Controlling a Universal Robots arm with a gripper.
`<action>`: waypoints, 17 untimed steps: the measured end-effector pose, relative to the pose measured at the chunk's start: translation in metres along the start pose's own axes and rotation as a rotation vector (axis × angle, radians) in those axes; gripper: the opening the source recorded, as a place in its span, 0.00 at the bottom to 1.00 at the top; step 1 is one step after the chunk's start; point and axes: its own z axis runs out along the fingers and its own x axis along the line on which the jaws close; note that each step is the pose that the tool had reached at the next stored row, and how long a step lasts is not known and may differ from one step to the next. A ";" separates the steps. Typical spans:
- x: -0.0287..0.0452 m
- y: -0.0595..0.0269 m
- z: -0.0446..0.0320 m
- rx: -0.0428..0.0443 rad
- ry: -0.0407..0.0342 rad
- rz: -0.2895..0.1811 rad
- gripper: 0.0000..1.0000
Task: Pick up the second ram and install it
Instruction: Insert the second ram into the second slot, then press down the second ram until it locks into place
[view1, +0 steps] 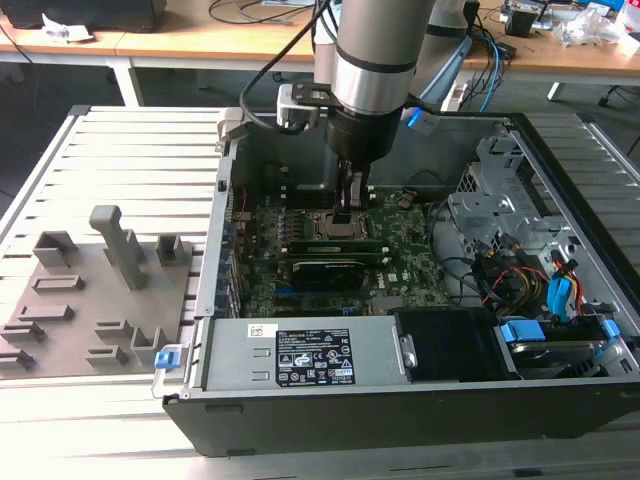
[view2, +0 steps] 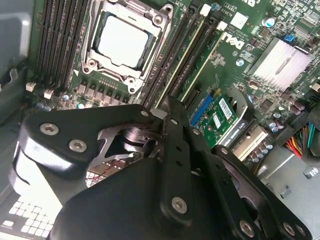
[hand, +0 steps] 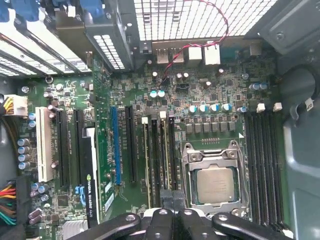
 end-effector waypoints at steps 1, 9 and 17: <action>0.0000 0.0000 0.0000 0.0000 0.0000 0.000 0.11; -0.0013 -0.0200 0.0071 -0.0027 0.0010 0.000 0.11; -0.0031 -0.0510 0.0413 -0.0075 0.0013 0.000 0.11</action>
